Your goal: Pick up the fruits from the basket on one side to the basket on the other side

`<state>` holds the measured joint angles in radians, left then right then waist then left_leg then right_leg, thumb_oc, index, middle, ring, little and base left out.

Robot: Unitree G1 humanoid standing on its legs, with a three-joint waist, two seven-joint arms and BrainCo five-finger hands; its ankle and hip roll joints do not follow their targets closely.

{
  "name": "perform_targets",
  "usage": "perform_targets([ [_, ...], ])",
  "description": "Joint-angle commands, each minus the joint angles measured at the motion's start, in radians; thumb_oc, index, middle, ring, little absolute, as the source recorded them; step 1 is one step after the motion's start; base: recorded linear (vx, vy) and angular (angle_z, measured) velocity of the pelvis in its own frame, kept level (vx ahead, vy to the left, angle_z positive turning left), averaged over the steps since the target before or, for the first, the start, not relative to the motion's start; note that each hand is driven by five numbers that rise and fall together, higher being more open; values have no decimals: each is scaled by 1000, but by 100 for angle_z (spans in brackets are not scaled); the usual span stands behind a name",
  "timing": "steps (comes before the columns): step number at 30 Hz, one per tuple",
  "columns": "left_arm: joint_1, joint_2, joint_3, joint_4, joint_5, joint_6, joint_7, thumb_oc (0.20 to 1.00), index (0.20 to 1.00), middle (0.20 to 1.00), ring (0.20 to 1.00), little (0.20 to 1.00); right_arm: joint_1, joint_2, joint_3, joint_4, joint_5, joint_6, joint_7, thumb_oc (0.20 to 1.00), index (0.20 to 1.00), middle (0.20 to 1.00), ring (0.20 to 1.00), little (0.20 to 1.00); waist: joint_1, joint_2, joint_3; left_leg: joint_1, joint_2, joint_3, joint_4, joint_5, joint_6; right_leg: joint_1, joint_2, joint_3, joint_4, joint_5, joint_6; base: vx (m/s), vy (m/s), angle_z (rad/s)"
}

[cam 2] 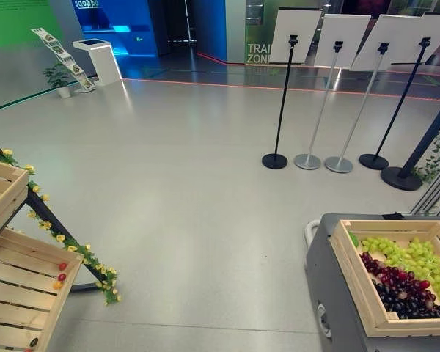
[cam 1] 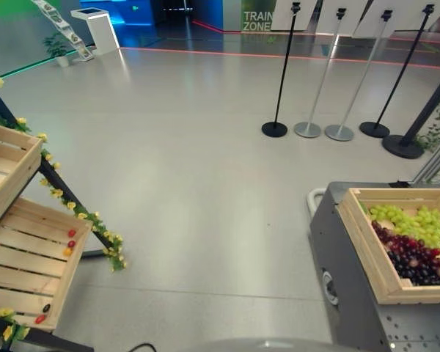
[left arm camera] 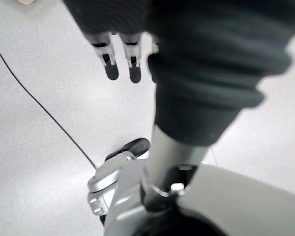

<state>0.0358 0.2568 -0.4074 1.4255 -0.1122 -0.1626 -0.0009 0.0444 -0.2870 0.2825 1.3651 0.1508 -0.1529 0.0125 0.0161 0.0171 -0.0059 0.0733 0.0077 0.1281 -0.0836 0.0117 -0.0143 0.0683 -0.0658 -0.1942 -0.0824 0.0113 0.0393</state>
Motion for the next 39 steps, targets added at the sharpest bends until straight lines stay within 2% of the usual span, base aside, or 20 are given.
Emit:
perform_targets([
  [1, -91, -37, 69, -7, -50, -69, -7, 1000, 1000, 1000, 1000, 1000, -46, 4, 27, 59, 7, -39, -11, 1000, 1000, 1000, 1000, 1000, 16, -52, -17, -9, -25, -21, -4, 0, -17, -29, -61, 48, -5, 76, 80, 0, 0, 0],
  [9, -90, -46, 94, 36, -74, -44, -21, 1000, 1000, 1000, 1000, 1000, -49, 5, 27, 69, 1, -31, -3, 1000, 1000, 1000, 1000, 1000, 12, -53, -19, -6, -31, -9, -4, -6, -11, -34, -65, 61, -5, 85, 86, 8, 28, -3],
  [17, -87, -46, 77, 53, -21, -29, -22, 1000, 1000, 1000, 1000, 1000, -54, 10, 34, 67, -9, -20, 2, 1000, 1000, 1000, 1000, 1000, 5, -60, -16, -14, -43, 3, -4, -10, 1, -54, -76, 86, -1, 102, 96, -4, 46, -7],
  [27, -116, -12, 76, 35, -24, -33, -4, 1000, 1000, 1000, 1000, 1000, -79, 1, 32, 54, 4, -20, -2, 1000, 1000, 1000, 1000, 1000, -9, -78, 25, -45, -63, 42, -4, -16, 31, -150, -90, 158, 60, 129, 115, -42, 62, -23],
  [29, -128, -4, 72, 27, -22, -31, -3, 1000, 1000, 1000, 1000, 1000, -79, -1, 30, 54, 8, -21, -1, 1000, 1000, 1000, 1000, 1000, -12, -78, 42, -47, -63, 43, -4, -14, 37, -185, -80, 165, 162, 101, 116, -57, 83, -20],
  [30, -134, 2, 67, 24, -16, -25, -6, 1000, 1000, 1000, 1000, 1000, -89, 2, 34, 50, 11, -19, -1, 1000, 1000, 1000, 1000, 1000, -19, -73, 68, -41, -56, 45, -4, -13, 42, -241, -67, 152, 287, 104, 123, -74, 77, -16],
  [31, -134, 2, 67, 24, -16, -25, -6, 1000, 1000, 1000, 1000, 1000, -89, 2, 34, 50, 11, -18, -1, 1000, 1000, 1000, 1000, 1000, -19, -74, 67, -42, -57, 46, -4, -13, 42, -245, -68, 154, 292, 101, 123, -64, 83, -18],
  [33, -139, 4, 58, 38, 2, -14, -16, 1000, 1000, 1000, 1000, 1000, -96, 5, 28, 45, 11, -14, -6, 1000, 1000, 1000, 1000, 1000, -34, -73, 94, 0, -57, 69, -4, -40, 38, -311, -101, 79, 357, 133, 138, 75, 68, -15],
  [34, -140, 4, 58, 38, 2, -14, -16, 1000, 1000, 1000, 1000, 1000, -96, 5, 28, 45, 11, -14, -6, 1000, 1000, 1000, 1000, 1000, -35, -72, 95, 2, -56, 68, -4, -41, 38, -309, -101, 78, 358, 132, 138, 181, 22, -1],
  [35, -137, 5, 60, 45, 5, -9, -21, 1000, 1000, 1000, 1000, 1000, -92, 5, 23, 41, 11, -14, -5, 1000, 1000, 1000, 1000, 1000, -38, -77, 92, 15, -57, 79, -4, -53, 31, -311, -107, 39, 289, 131, 130, 164, -32, 0],
  [36, -137, 5, 63, 46, 6, -7, -21, 1000, 1000, 1000, 1000, 1000, -92, 1, 18, 38, 12, -14, -6, 1000, 1000, 1000, 1000, 1000, -41, -82, 92, 17, -62, 77, -4, -56, 27, -312, -103, 28, 240, 138, 122, 256, -63, -8],
  [38, -143, 3, 56, 50, 10, -6, -21, 1000, 1000, 1000, 1000, 1000, -91, -5, 10, 40, 10, -12, -7, 1000, 1000, 1000, 1000, 1000, -58, -81, 94, 35, -66, 60, -4, -74, 23, -354, -94, 37, 126, 194, 112, 292, -103, -14],
  [39, -146, 3, 56, 50, 10, -5, -19, 1000, 1000, 1000, 1000, 1000, -93, -6, 3, 40, 9, -10, -8, 1000, 1000, 1000, 1000, 1000, -62, -79, 94, 44, -62, 52, -4, -81, 16, -360, -98, 35, 96, 206, 118, 309, -130, 5],
])
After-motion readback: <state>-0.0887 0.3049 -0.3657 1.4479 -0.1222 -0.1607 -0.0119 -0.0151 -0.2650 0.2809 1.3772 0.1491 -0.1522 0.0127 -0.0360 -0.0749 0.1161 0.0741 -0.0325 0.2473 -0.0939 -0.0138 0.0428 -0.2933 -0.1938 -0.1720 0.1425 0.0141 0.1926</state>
